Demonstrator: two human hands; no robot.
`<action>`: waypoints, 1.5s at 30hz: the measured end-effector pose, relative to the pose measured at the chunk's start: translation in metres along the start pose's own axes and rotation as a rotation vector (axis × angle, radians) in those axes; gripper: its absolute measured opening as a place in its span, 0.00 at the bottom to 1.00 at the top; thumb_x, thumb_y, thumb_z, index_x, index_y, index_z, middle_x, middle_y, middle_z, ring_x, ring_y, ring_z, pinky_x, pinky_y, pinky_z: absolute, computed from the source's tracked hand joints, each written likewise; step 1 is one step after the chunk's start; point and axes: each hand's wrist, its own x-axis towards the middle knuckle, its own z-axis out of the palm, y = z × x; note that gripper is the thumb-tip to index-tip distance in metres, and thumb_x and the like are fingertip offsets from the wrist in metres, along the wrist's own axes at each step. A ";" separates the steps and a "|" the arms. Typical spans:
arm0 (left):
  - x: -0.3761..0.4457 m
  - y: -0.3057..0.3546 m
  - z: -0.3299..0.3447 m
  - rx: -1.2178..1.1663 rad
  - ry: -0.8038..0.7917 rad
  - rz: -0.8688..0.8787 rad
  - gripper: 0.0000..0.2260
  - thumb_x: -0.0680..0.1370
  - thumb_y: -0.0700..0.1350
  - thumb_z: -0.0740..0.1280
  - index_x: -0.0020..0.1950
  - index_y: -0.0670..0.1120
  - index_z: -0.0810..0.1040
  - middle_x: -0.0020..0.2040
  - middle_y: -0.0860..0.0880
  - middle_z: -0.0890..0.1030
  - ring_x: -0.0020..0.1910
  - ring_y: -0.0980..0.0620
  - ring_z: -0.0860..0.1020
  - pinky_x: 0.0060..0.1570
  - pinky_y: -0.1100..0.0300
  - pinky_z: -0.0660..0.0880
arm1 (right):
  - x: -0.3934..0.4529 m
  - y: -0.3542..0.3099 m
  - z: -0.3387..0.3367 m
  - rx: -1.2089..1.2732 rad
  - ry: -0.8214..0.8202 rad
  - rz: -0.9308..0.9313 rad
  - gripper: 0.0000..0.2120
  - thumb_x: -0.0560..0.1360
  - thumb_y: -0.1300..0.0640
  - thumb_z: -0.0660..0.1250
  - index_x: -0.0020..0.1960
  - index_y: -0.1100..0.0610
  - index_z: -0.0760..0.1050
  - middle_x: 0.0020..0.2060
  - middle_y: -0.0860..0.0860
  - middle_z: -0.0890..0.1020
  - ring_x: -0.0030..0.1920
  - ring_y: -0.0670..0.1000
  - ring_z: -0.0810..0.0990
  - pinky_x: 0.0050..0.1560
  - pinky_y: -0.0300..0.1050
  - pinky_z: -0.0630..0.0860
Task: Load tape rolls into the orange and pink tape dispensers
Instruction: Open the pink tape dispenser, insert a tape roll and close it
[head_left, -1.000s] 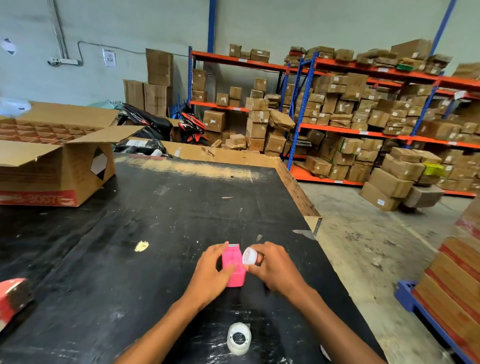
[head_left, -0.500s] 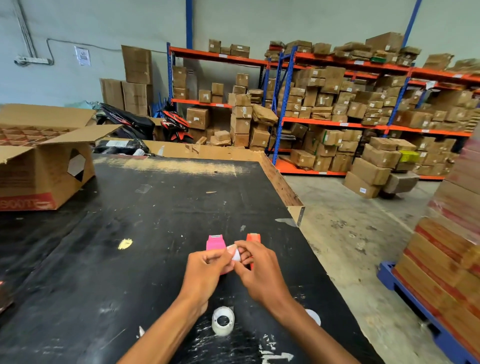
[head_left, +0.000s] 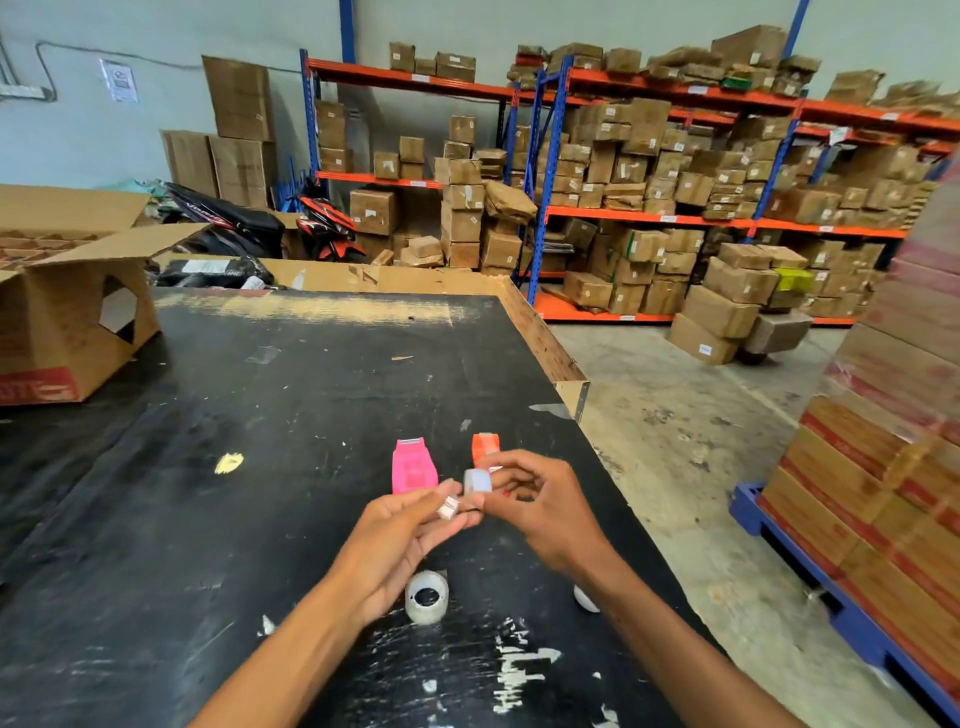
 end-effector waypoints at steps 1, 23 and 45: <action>-0.002 0.002 -0.002 0.005 0.012 -0.003 0.08 0.75 0.35 0.65 0.48 0.33 0.82 0.46 0.34 0.85 0.42 0.43 0.86 0.42 0.62 0.83 | -0.001 0.001 -0.005 -0.014 -0.010 0.015 0.15 0.65 0.64 0.78 0.50 0.58 0.81 0.35 0.55 0.82 0.36 0.45 0.76 0.39 0.37 0.72; -0.034 0.010 -0.039 0.164 0.117 0.092 0.07 0.73 0.34 0.69 0.51 0.36 0.81 0.41 0.41 0.87 0.40 0.47 0.86 0.40 0.63 0.82 | -0.004 0.008 0.030 -0.420 -0.503 0.118 0.05 0.74 0.60 0.68 0.46 0.60 0.82 0.32 0.51 0.80 0.30 0.43 0.73 0.39 0.38 0.73; -0.044 0.008 -0.061 0.291 0.244 0.107 0.05 0.73 0.36 0.70 0.48 0.39 0.84 0.45 0.38 0.86 0.41 0.49 0.86 0.39 0.65 0.81 | -0.004 0.015 0.059 -0.682 -0.538 0.090 0.15 0.67 0.51 0.76 0.51 0.56 0.80 0.43 0.50 0.81 0.43 0.51 0.79 0.48 0.50 0.79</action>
